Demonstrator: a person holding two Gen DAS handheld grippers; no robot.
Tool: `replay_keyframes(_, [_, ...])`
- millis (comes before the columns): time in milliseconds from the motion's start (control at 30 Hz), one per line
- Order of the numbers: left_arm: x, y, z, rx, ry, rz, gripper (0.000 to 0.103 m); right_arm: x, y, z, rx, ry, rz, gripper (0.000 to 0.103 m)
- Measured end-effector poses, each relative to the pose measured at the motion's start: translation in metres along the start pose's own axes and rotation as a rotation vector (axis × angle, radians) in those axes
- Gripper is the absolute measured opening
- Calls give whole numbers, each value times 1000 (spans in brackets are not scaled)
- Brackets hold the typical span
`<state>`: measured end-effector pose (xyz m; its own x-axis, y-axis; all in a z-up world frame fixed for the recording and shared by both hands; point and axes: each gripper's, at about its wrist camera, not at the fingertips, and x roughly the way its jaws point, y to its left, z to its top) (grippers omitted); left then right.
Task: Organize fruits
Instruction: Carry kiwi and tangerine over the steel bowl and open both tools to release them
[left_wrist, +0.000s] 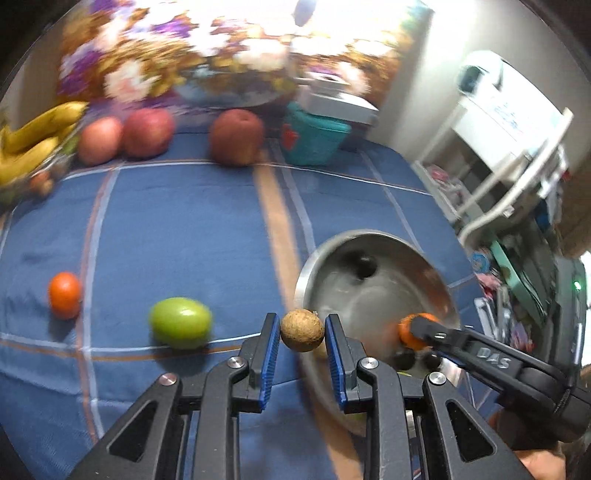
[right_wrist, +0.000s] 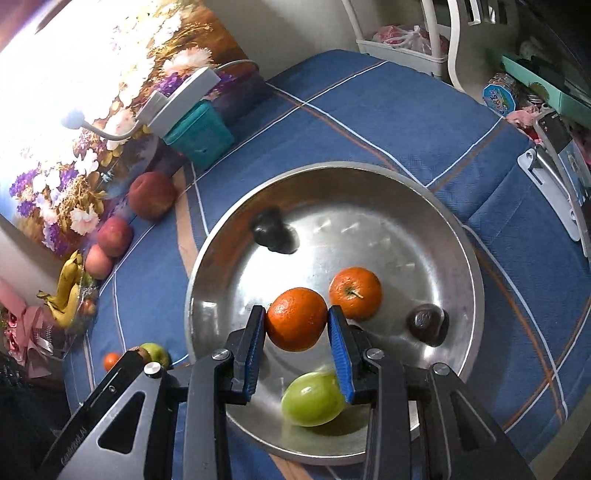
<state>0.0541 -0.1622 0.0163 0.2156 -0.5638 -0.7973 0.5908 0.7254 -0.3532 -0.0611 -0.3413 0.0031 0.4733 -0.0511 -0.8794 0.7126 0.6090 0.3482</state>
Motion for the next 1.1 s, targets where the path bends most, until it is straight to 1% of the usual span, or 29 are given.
replay_keyframes(67, [5, -14, 0, 64, -21, -17, 27, 3, -1, 1, -1, 7, 1, 36])
replay_keyframes(100, [10, -21, 0, 87, -24, -11, 27, 5, -1, 0, -1, 12, 2, 36])
replay_keyframes(167, [18, -27, 0, 107, -11, -6, 27, 8, 1, -1, -8, 18, -6, 36])
replay_keyframes(333, [28, -30, 3, 122, -13, -6, 27, 11, 6, -1, -35, 16, -35, 36])
replay_keyframes(567, [36, -27, 2, 105, -9, -4, 28, 14, 9, -1, -55, 20, -52, 36])
replay_keyframes(700, [39, -27, 1, 108, 11, -12, 29, 16, 9, 0, -55, 23, -69, 36])
replay_keyframes(833, [38, -26, 1, 107, 22, -23, 30, 14, 8, -1, -54, 20, -68, 37])
replay_keyframes(967, [33, -24, 2, 93, 19, -30, 33, 7, 9, 0, -56, -1, -73, 41])
replay_keyframes(1100, [26, -20, 3, 79, 11, -36, 45, 2, 11, 0, -61, -10, -68, 41])
